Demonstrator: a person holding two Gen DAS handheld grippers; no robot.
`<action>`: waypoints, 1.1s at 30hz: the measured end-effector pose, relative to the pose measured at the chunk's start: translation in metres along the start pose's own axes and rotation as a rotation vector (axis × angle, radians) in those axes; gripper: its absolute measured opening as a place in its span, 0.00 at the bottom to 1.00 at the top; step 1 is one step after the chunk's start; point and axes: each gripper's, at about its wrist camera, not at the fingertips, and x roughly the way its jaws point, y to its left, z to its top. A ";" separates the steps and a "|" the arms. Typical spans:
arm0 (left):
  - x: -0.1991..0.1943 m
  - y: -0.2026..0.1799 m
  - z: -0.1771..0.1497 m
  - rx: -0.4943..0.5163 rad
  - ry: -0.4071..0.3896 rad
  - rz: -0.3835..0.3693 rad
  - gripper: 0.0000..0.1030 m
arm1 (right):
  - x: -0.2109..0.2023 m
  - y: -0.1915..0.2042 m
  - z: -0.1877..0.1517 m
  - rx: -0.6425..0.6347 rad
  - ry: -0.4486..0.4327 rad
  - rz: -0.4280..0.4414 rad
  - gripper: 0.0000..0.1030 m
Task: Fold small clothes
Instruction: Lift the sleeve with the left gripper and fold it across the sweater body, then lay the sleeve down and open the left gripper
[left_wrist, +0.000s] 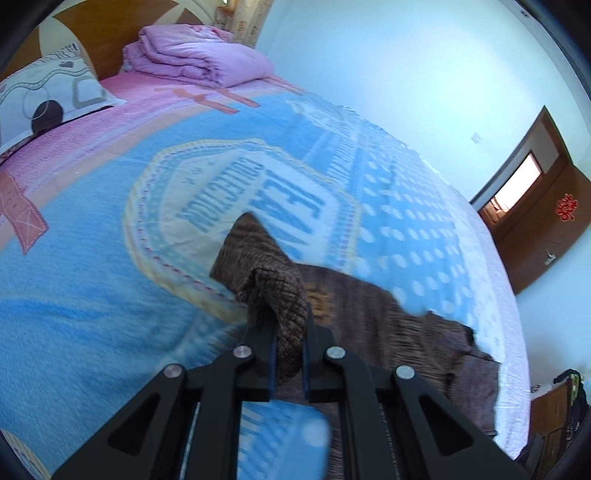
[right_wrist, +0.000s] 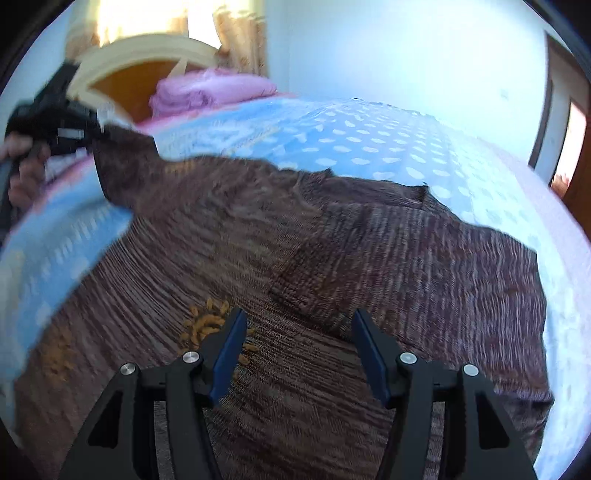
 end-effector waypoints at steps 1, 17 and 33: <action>-0.002 -0.005 0.001 0.000 0.001 -0.012 0.09 | -0.007 -0.002 0.000 0.016 -0.012 0.011 0.59; -0.011 -0.072 -0.014 -0.038 0.049 -0.146 0.09 | -0.090 -0.035 -0.042 0.033 -0.063 0.015 0.61; -0.003 -0.148 -0.035 -0.050 0.089 -0.243 0.09 | -0.121 -0.047 -0.086 0.017 -0.053 0.010 0.62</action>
